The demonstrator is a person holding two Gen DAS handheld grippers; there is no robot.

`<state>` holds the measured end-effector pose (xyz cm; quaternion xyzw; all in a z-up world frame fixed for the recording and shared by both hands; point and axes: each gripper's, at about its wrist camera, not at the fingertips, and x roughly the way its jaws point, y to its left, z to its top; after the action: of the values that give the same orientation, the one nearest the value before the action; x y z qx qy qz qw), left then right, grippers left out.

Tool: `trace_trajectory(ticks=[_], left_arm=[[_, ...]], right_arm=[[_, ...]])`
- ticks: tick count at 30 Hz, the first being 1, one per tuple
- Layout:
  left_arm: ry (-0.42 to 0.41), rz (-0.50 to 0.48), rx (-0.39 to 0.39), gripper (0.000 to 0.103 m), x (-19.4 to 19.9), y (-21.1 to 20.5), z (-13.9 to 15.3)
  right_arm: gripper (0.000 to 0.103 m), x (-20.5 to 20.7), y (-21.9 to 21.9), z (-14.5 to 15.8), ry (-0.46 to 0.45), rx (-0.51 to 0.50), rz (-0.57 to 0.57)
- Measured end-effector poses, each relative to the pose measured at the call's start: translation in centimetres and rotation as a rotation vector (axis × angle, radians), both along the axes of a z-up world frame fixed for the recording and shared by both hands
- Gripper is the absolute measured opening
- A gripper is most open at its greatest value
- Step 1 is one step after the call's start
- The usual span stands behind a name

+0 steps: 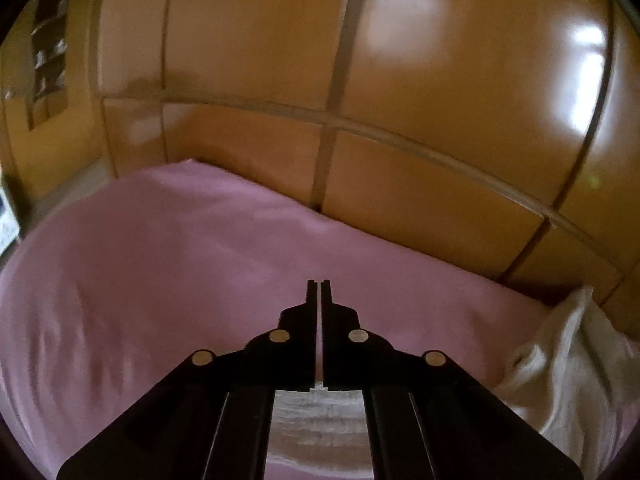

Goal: Fold small clothes
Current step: 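Grasp the sweater body with the left gripper while the right gripper grasps the sweater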

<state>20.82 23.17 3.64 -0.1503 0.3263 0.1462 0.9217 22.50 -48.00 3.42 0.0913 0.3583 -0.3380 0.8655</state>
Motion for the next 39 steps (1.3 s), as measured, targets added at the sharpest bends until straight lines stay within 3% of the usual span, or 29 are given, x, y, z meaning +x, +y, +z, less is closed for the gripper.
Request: trace_trajectory(ticks=[1,2,3,4,5,6,10,13,17,18,19,20,21,22,27,33,36,39], left_arm=[[-0.008,-0.033,-0.025,0.001,-0.2,-0.5,-0.1],[-0.020,-0.079,-0.041,0.017,-1.0,-1.5,-0.3],[-0.022,-0.101,-0.047,0.031,-2.0,-1.2,0.0],[-0.026,-0.133,-0.053,0.059,-2.9,-2.2,-0.4],[-0.053,-0.197,-0.083,0.068,-4.5,-3.6,-0.9],[-0.061,-0.236,-0.107,0.068,-5.2,-4.5,-1.2],[0.030,-0.455,-0.286,0.068,-9.0,-9.5,-5.1],[0.112,-0.551,-0.406,0.065,-10.5,-12.9,-8.1],[0.176,-0.597,-0.553,0.063,-11.1,-17.4,-11.0],[0.167,-0.602,-0.534,0.059,-11.1,-18.3,-11.0],[0.166,-0.611,-0.507,0.039,-10.9,-19.1,-10.9],[0.185,-0.624,-0.496,0.014,-10.4,-19.9,-11.1],[0.203,-0.623,-0.498,0.011,-10.0,-20.0,-11.2],[0.209,-0.614,-0.499,0.010,-10.0,-20.0,-11.2],[0.110,-0.602,-0.445,0.008,-11.0,-17.2,-7.7],[0.023,-0.573,-0.442,0.002,-13.0,-12.7,-3.3],[0.023,-0.579,-0.426,0.001,-15.8,-11.9,-2.6],[0.050,-0.564,-0.423,0.001,-17.5,-11.9,-3.0]], right_arm=[[0.035,-0.4,0.0,-0.2,-0.004,-0.001,-0.002],[0.046,-0.3,0.2,-0.3,-0.011,-0.005,0.007],[0.067,-0.9,0.0,-0.3,-0.019,-0.007,0.021],[0.068,-1.5,0.5,-0.5,-0.030,-0.002,0.035],[0.068,-2.5,1.3,-0.8,-0.042,0.017,0.063],[0.068,-3.2,1.4,-1.1,-0.046,0.038,0.090],[0.068,-6.5,5.1,-3.7,-0.040,0.265,0.283],[0.067,-8.4,9.6,-6.7,0.000,0.466,0.441],[0.053,-8.4,14.2,-9.2,0.049,0.534,0.521],[0.046,-8.3,15.0,-9.2,0.047,0.520,0.526],[0.031,-8.0,16.0,-9.0,0.047,0.512,0.545],[0.024,-7.6,16.2,-8.9,0.049,0.517,0.557],[0.014,-7.1,16.5,-8.9,0.054,0.511,0.567],[0.012,-6.7,16.8,-8.7,0.057,0.494,0.573],[0.007,-7.8,17.7,-4.1,-0.028,0.405,0.632],[0.006,-12.5,15.4,1.9,-0.157,0.368,0.649],[0.005,-15.6,15.3,2.9,-0.174,0.356,0.664],[0.005,-18.9,14.4,1.8,-0.150,0.381,0.651]])
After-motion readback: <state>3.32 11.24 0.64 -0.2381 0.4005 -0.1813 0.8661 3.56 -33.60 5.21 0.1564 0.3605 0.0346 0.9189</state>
